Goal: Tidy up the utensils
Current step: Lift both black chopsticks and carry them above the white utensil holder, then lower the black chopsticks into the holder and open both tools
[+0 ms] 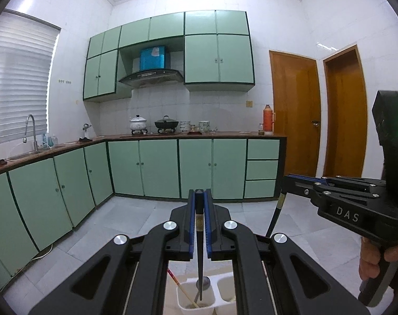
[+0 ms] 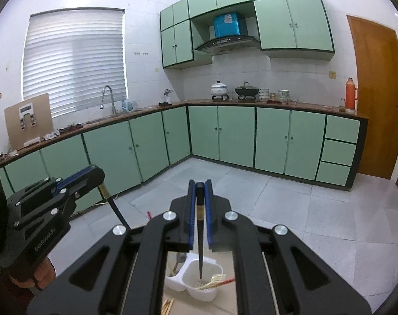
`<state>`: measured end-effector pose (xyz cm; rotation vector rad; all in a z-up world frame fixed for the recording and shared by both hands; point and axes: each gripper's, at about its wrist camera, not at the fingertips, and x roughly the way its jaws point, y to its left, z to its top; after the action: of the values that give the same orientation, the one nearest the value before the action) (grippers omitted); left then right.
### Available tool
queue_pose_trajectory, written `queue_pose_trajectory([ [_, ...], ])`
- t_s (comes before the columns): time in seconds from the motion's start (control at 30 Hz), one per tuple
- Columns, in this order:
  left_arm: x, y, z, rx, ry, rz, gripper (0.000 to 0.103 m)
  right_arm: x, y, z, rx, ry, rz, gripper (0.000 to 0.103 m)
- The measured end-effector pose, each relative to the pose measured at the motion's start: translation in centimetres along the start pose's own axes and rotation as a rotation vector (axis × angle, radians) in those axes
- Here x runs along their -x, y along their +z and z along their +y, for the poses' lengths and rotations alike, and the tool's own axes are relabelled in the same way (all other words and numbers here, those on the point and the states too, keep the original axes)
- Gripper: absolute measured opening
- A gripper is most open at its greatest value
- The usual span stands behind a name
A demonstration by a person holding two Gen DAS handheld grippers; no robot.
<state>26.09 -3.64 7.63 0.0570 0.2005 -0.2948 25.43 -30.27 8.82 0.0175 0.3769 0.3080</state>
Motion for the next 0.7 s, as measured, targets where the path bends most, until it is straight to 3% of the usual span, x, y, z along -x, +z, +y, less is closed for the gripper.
queue_pose_trajectory([
  [0.27,-4.8,-4.4,0.2,0.039,0.016,0.115,0.006,-4.5,-3.8,-1.6,-0.053,0.011,0.069,0.006],
  [0.47,-5.3,-6.8,1.1,0.057,0.003,0.181,0.007,-4.5,-5.8,-1.7,-0.089,0.011,0.087,0.010],
  [0.53,-4.6,-7.2,1.2,0.051,0.002,0.179,0.013,-3.5,-6.2,-2.0,-0.120,0.012,0.071,0.015],
  [0.7,-2.1,-7.4,1.6,0.051,-0.001,0.153,0.028,-0.7,-6.7,-2.4,-0.160,-0.001,0.013,0.036],
])
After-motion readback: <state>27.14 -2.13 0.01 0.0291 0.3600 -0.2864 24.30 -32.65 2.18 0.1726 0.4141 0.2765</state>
